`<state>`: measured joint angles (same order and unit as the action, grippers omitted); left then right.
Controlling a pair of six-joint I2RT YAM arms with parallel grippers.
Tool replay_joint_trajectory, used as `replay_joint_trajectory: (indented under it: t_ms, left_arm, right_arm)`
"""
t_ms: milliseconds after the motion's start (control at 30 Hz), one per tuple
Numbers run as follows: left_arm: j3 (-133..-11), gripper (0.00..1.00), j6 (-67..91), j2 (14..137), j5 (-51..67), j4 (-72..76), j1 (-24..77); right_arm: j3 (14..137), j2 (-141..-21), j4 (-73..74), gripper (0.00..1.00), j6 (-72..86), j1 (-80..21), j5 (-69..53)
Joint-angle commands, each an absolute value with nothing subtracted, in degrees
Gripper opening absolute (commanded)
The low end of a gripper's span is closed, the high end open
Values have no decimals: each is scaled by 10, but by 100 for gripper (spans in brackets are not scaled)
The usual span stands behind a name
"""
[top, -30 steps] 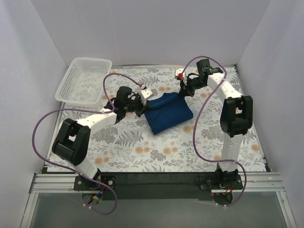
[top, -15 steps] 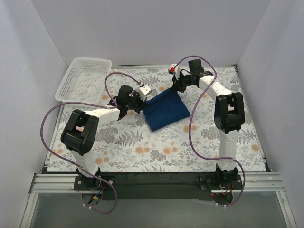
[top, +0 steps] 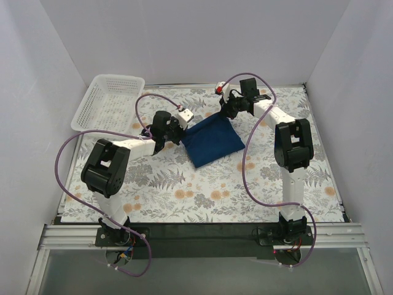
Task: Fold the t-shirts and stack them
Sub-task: Fold the tshirt
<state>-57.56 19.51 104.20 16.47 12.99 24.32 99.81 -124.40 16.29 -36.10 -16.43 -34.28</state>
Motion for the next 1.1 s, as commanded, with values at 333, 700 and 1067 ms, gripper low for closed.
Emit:
replay_joint_trajectory:
  t_ms: [333,700,1067]
  left_arm:
    - [-653,0,157,1083,154,139,237]
    - [-660,0,152,1095,165,174,237]
    - [-656,0,138,1109,195,221,236]
  right_arm:
    - [964,-1227,103,1,-332,-163,-288]
    - [931,-1200,81,1,-325,-163,-271]
    - [857,-1141,47,1,-316,-153,-250]
